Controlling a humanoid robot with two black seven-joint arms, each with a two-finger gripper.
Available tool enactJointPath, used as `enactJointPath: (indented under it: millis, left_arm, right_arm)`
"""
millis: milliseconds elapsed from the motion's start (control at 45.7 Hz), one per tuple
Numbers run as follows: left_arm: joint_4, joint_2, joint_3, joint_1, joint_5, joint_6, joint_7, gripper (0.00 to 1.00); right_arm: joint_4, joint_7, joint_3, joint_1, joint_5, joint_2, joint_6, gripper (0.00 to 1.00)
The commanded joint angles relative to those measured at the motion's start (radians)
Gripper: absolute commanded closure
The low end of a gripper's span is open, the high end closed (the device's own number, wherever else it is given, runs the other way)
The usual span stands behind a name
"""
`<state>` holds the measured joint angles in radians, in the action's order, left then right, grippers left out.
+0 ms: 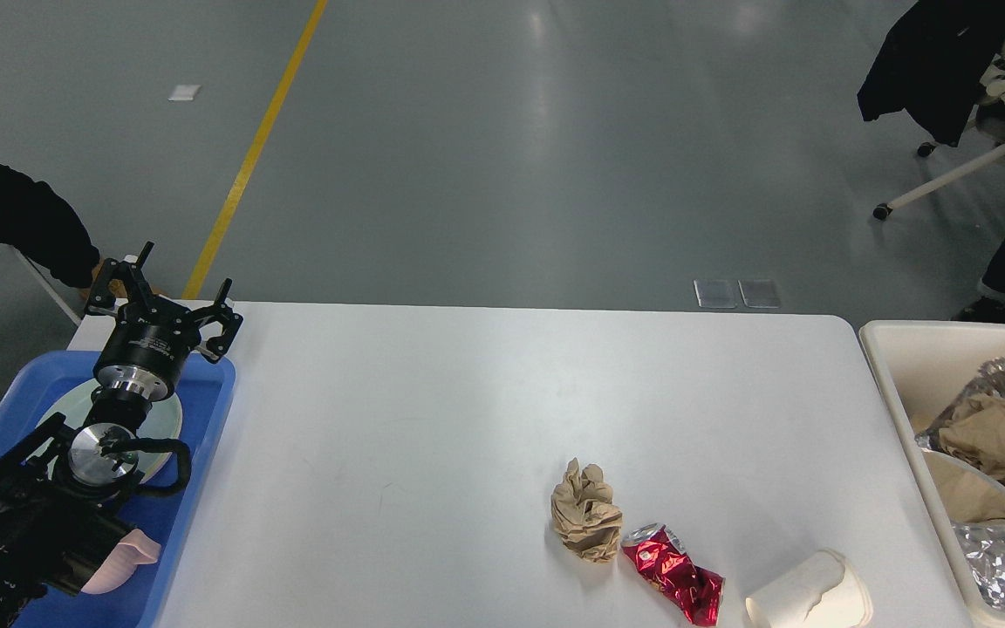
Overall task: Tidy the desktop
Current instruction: 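Raise the right gripper out of the bin toward the far side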
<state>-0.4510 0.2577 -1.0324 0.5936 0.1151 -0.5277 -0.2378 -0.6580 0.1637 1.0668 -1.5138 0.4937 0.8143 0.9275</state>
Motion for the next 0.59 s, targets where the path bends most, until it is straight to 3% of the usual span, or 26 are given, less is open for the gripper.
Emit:
enactJointPath:
  millis: [0, 284, 569]
  left_arm:
    - [0.000, 0.000, 0.000, 0.000, 0.000, 0.000, 0.000, 0.04]
    - [0.000, 0.000, 0.000, 0.000, 0.000, 0.000, 0.000, 0.04]
    - [0.000, 0.000, 0.000, 0.000, 0.000, 0.000, 0.000, 0.04]
  right_arm:
    - [0.012, -0.001, -0.016, 0.108, -0.001, -0.001, -0.174, 1.00]
    - [0.015, -0.003, -0.096, 0.365, -0.001, -0.038, -0.593, 1.00]
    - [0.126, -0.004, -0.183, 0.555, -0.012, -0.096, -0.740, 1.00]
